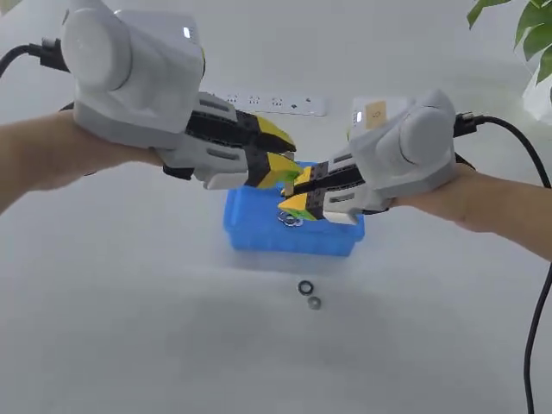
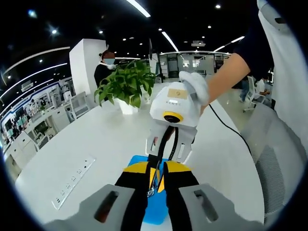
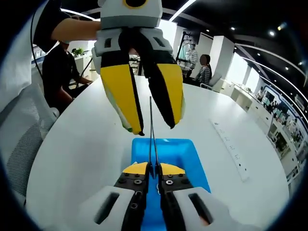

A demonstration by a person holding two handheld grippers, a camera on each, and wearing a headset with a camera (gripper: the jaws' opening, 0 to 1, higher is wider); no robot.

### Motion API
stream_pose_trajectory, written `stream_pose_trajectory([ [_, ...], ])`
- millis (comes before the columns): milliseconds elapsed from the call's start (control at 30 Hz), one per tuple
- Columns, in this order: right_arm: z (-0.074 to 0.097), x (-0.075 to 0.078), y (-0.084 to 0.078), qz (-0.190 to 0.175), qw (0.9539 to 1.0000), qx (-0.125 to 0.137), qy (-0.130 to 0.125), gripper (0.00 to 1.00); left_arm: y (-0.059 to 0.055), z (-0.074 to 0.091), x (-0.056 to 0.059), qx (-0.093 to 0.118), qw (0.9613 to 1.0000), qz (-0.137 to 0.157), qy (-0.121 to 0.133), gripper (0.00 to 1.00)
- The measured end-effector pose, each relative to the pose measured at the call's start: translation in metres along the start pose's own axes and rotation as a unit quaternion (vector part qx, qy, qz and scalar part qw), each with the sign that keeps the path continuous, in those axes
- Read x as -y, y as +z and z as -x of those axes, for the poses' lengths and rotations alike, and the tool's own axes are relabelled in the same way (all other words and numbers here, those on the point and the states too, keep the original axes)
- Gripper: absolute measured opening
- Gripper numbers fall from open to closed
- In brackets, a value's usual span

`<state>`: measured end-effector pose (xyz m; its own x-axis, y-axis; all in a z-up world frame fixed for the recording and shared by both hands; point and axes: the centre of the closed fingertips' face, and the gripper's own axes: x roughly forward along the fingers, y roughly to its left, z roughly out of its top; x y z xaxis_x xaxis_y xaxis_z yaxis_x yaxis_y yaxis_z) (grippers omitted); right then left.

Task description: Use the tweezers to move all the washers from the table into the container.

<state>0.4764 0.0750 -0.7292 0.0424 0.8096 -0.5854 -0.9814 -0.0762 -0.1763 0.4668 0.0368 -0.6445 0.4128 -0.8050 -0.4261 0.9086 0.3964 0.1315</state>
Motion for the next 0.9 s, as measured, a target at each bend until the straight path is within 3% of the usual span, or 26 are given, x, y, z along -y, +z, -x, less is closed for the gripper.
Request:
stream_pose_trajectory([
  [100, 0.000, 0.000, 0.000, -0.001, 1.0000, 0.000, 0.001, 0.08, -0.003, -0.002, 0.003, -0.011, 0.9999, -0.006, -0.010, 0.07],
  [233, -0.001, -0.002, -0.002, -0.003, 1.0000, -0.003, 0.004, 0.08, -0.005, -0.002, 0.000, -0.015, 0.9996, -0.022, -0.011, 0.06],
  [367, -0.001, 0.000, -0.001, -0.001, 1.0000, -0.001, 0.002, 0.09, -0.004, -0.002, 0.001, -0.011, 0.9996, -0.023, -0.014, 0.05],
  [600, 0.001, 0.004, 0.004, 0.002, 1.0000, 0.001, -0.008, 0.11, -0.001, 0.000, -0.010, 0.002, 0.9999, -0.015, -0.005, 0.04],
  [800, 0.003, 0.004, 0.006, -0.009, 0.9998, 0.009, -0.012, 0.13, 0.000, 0.001, -0.012, 0.006, 0.9998, -0.016, -0.008, 0.04],
  [900, 0.003, 0.004, 0.007, -0.017, 0.9997, 0.012, -0.015, 0.16, 0.005, 0.000, -0.007, 0.011, 0.9996, -0.021, -0.011, 0.04],
])
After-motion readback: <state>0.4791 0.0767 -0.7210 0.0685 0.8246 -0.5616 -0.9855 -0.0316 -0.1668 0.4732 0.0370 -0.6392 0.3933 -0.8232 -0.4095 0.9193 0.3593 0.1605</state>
